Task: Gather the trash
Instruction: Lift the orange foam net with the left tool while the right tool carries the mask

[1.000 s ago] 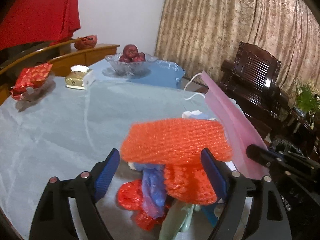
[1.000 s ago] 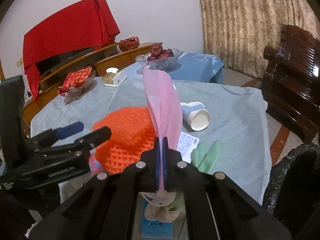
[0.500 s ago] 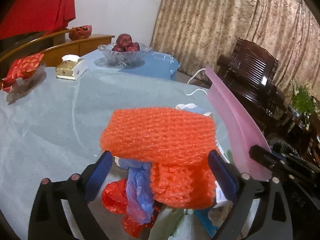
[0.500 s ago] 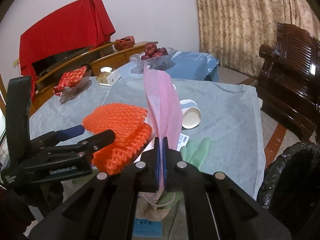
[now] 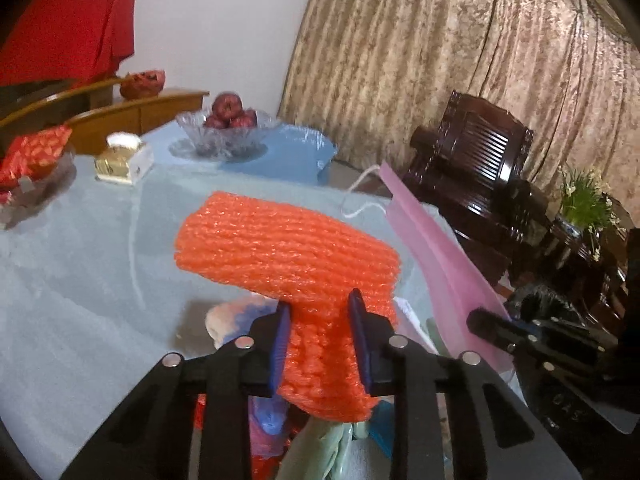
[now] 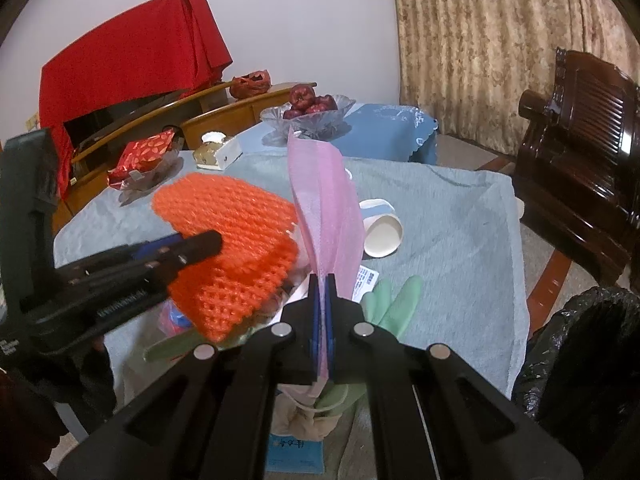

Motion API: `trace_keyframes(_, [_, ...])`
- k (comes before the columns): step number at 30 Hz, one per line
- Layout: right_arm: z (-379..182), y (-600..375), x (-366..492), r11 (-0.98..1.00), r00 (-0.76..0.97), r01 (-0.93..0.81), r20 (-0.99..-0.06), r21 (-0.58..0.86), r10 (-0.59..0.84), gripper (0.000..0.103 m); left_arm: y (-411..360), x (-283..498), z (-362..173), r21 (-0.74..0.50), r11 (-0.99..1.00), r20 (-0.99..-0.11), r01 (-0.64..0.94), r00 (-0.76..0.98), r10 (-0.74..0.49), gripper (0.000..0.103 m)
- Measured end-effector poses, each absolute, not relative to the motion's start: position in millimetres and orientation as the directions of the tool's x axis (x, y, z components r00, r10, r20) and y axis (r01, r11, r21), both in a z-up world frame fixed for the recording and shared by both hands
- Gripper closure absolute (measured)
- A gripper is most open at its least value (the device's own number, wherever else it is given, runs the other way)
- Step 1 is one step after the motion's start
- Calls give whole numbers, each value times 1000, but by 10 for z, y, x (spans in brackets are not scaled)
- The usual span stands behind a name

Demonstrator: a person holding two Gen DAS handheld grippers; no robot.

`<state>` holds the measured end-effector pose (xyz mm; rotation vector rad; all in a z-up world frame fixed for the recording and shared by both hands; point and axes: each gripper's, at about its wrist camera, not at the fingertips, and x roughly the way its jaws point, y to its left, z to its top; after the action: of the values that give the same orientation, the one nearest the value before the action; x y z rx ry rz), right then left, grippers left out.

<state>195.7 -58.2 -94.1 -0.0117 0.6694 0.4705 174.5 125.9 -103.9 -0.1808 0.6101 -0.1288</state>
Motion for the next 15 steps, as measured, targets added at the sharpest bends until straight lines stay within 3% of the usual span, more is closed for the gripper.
trace_keyframes(6, [-772, -628, 1906, 896, 710, -423, -565, 137, 421, 101, 1274, 1650, -796, -203, 976, -516, 84, 837, -179, 81])
trace_keyframes(11, [-779, -637, 1875, 898, 706, -417, -573, 139, 417, 101, 1296, 1652, -908, -232, 970, -557, 74, 807, -195, 82])
trace_keyframes(12, [-789, -638, 1867, 898, 704, -417, -576, 139, 416, 101, 1300, 1643, -948, -231, 971, -568, 59, 803, -183, 78])
trace_keyframes(15, [-831, -625, 1844, 899, 696, -417, -588, 136, 412, 101, 1331, 1603, -991, -229, 973, -575, 26, 803, -157, 50])
